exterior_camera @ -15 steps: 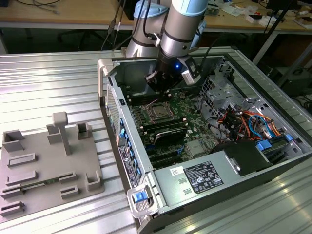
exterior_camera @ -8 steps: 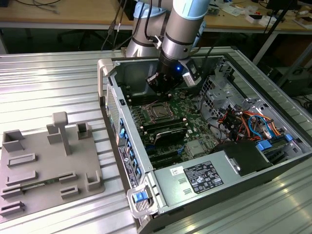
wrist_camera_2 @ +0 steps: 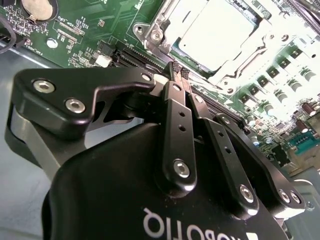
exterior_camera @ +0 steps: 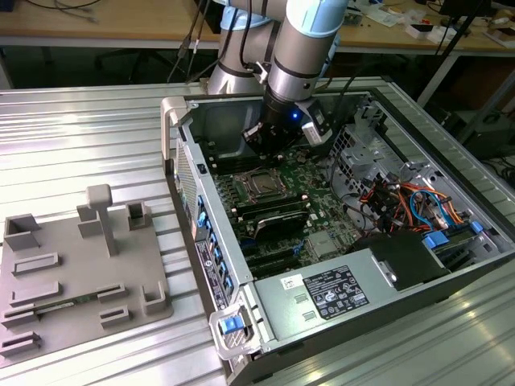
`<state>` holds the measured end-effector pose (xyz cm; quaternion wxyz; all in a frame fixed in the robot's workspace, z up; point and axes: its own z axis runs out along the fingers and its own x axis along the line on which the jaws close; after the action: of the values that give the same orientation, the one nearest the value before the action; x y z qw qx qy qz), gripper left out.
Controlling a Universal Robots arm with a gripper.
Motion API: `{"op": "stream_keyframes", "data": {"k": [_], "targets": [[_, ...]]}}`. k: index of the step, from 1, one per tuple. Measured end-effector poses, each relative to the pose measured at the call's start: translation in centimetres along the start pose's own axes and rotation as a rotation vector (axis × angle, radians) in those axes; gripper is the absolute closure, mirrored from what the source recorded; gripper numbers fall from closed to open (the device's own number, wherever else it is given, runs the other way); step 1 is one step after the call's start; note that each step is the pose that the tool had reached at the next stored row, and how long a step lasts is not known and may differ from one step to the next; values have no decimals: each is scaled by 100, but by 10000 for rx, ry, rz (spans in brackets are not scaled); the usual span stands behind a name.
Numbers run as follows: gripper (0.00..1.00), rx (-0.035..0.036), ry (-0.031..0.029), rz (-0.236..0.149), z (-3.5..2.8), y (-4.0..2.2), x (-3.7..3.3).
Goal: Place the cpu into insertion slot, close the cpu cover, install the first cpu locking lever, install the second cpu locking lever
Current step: 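Install the first cpu locking lever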
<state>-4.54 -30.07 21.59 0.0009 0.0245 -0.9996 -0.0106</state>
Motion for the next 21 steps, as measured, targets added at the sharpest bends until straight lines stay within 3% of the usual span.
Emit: {"op": "stream_keyframes", "data": {"k": [15,21], "targets": [[89,0,0,-8,17,-1,-16],[89,0,1,-8,54,-2,-17]]}}
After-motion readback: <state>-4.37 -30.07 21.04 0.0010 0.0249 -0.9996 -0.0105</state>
